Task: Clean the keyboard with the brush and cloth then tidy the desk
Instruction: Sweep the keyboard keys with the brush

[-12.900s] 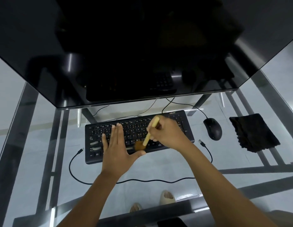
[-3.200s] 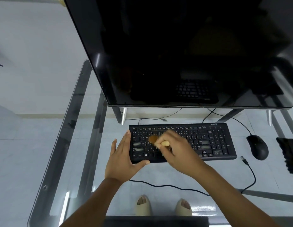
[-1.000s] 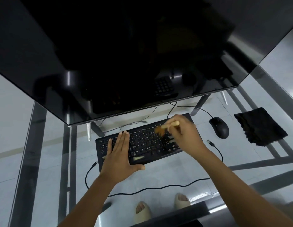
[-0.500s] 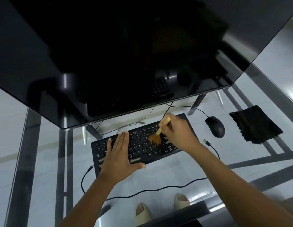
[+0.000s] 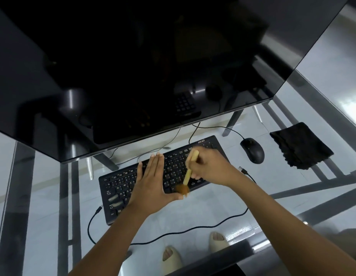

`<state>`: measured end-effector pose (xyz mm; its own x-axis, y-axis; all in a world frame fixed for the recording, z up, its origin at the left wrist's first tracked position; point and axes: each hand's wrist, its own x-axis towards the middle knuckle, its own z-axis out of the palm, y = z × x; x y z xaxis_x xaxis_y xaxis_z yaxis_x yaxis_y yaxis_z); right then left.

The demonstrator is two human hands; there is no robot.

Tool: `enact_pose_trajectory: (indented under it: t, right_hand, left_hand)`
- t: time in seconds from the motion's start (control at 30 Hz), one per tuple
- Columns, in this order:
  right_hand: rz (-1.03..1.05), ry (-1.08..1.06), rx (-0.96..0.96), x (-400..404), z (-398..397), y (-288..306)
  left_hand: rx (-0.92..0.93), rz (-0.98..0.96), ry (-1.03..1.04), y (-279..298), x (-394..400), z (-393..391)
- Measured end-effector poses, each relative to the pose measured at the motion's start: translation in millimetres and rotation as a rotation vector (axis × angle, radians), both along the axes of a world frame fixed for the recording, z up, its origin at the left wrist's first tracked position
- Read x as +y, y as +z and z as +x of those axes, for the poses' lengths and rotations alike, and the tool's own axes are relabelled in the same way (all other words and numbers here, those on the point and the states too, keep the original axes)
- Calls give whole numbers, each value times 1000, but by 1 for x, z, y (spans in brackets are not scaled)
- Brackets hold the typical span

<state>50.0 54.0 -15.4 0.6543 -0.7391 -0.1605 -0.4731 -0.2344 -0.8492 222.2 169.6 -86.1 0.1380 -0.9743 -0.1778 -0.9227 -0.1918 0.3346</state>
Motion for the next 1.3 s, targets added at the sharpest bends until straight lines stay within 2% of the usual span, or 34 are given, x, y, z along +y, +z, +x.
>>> enact_pose_trajectory:
  t: [0.03, 0.1, 0.13, 0.17, 0.23, 0.3, 0.37, 0.43, 0.5, 0.57, 0.63, 0.7, 0.77, 0.83, 0.9, 0.97, 1.0, 1.07, 1.17, 1.23, 1.3]
  right_hand:
    - [-57, -13, -7, 0, -1, -2]
    - [-257, -186, -93, -6, -1, -2]
    - [-269, -237, -146, -9, -1, -2]
    - [-214, -241, -173, -13, -1, 0]
    - [-82, -84, -91, -16, 2, 0]
    - [-201, -29, -18, -20, 3, -6]
    - [-359, -171, -74, -31, 1, -4]
    - [-322, -250, -136, -40, -4, -2]
    - [-170, -162, -81, -44, -7, -2]
    - [-217, -119, -6, -47, -12, -5]
    - [-319, -228, -35, -53, -19, -1]
    - [-268, -262, -87, -61, -29, 2]
    - [-184, -154, -35, -63, -37, 2]
    - [-277, -134, 34, -64, -44, 1]
    - [-383, -228, 4, -69, -53, 6]
    - [-297, -193, -18, -73, -60, 9]
    - [-245, -110, 18, -72, -62, 9]
    - [-301, -31, 120, -73, -66, 6]
    - [-439, -161, 56, -80, -70, 7]
    - [-334, -124, 19, -80, -72, 10]
    - [-238, 11, 104, -75, -72, 10]
  left_hand:
    - [-2, 6, 2, 0, 0, -1]
    - [-9, 18, 3, 0, 0, -5]
    - [-12, 19, 7, -1, 0, -6]
    - [-14, 20, 10, -1, 0, -8]
    - [-10, 25, 13, -1, -1, -9]
    - [-12, 21, 20, -2, -2, -10]
    - [-17, 12, 30, 0, -6, -13]
    - [-18, 2, 38, 2, -11, -17]
    - [-13, 2, 40, 2, -14, -21]
    - [-4, 3, 54, 2, -16, -26]
    - [9, -1, 75, 3, -21, -32]
    - [13, -3, 96, 4, -25, -37]
    - [12, 10, 97, 4, -27, -42]
    - [21, 22, 104, 4, -28, -47]
    - [34, 36, 114, 4, -29, -52]
    - [22, 42, 120, 5, -32, -55]
    - [15, 49, 125, 5, -33, -55]
    - [6, 58, 142, 5, -35, -57]
    - [5, 68, 163, 6, -39, -62]
    - [-6, 74, 175, 6, -40, -63]
    - [-4, 74, 186, 5, -40, -64]
